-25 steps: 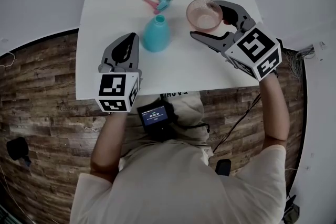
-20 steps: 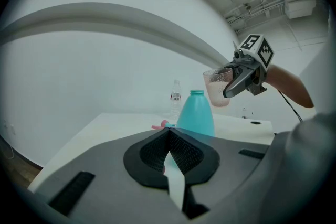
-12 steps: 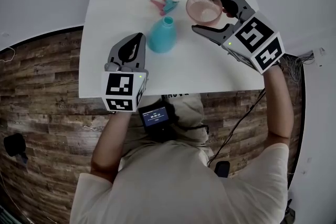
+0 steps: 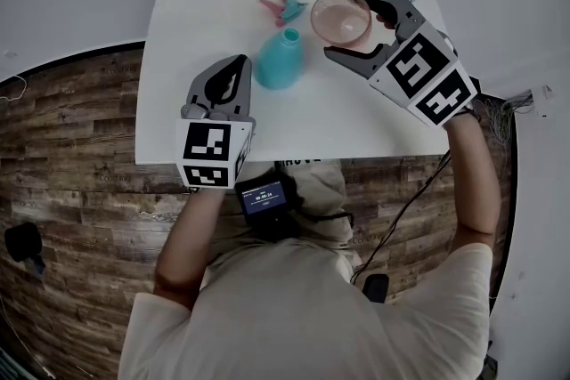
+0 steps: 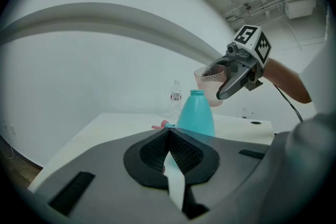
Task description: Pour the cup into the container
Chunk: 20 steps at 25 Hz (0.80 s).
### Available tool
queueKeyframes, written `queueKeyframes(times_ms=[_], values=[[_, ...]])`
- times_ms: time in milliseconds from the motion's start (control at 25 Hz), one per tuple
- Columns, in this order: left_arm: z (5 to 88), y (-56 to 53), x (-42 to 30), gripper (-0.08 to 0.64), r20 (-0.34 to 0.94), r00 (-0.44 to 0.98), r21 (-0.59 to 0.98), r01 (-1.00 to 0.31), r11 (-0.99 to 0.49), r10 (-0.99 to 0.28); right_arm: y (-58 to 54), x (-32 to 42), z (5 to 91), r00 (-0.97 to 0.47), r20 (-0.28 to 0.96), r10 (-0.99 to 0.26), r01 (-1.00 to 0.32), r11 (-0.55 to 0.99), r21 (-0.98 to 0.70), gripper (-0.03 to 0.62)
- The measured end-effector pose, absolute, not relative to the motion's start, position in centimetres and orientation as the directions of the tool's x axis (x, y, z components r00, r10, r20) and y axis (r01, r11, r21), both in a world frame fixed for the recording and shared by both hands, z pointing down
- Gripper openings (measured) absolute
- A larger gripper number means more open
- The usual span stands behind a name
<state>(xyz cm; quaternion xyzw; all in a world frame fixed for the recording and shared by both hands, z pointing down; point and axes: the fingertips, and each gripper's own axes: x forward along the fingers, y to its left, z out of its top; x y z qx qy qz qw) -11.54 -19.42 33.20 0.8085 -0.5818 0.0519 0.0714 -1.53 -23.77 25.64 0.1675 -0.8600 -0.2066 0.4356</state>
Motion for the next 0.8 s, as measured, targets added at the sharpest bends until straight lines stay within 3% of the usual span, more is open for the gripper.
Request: queueKeyframes(times_ms=[800], values=[[33.23, -19.43, -11.55, 0.010, 0.168, 0.317, 0.055, -0.948, -0.312, -0.933, -24.01, -2.54, 25.52, -0.494, 0.704, -0.510, -0.022, 0.817, 0.577, 0.367]])
